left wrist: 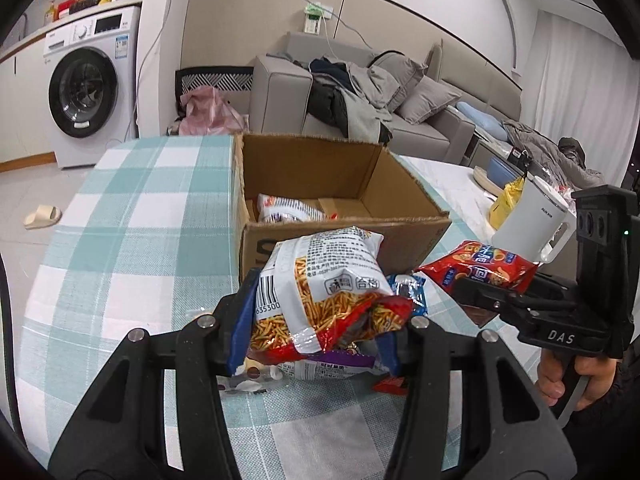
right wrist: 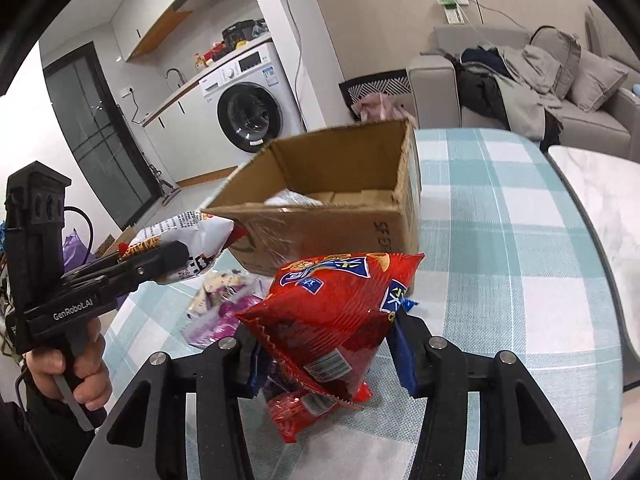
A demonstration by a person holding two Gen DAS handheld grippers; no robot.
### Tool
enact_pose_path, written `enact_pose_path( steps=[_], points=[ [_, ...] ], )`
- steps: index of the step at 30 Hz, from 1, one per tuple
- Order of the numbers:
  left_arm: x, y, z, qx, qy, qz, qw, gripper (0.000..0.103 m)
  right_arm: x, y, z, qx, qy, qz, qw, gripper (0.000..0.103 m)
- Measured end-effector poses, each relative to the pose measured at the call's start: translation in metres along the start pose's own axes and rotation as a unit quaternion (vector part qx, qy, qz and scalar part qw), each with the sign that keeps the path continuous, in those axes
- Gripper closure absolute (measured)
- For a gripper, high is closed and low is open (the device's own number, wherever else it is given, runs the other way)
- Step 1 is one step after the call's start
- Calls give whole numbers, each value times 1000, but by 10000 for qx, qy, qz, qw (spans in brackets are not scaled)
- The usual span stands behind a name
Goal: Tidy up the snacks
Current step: 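Carry both bags over the cardboard box and open both tools to release them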
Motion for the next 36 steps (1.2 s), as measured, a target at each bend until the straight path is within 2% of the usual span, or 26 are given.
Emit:
enact_pose_path(
  steps=[8,15,26,36],
  points=[
    [19,3,-23,113,243,58,9996,55,12,-24,-26,172,242,-228,9993,53],
    [34,4,-29,147,360,84,9992,55,24,-40,-36,270,371,-354,9983,53],
    [59,2,-13,181,384,133,9990,55,42,-50,-23,283,390,-424,9979,53],
    [71,-9,20,214,252,90,9994,55,57,-50,-4,259,315,-426,9983,53]
  ],
)
Point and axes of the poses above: each gripper's, at about its wrist camera, not at the fingertips, and z roughly the way its jaws point, y to its right, x to its top, the point moved 3 cm from there along z, roughly the way its jaws point, and after that the axes turned 14 degrees about z, right-handed, at the moved point
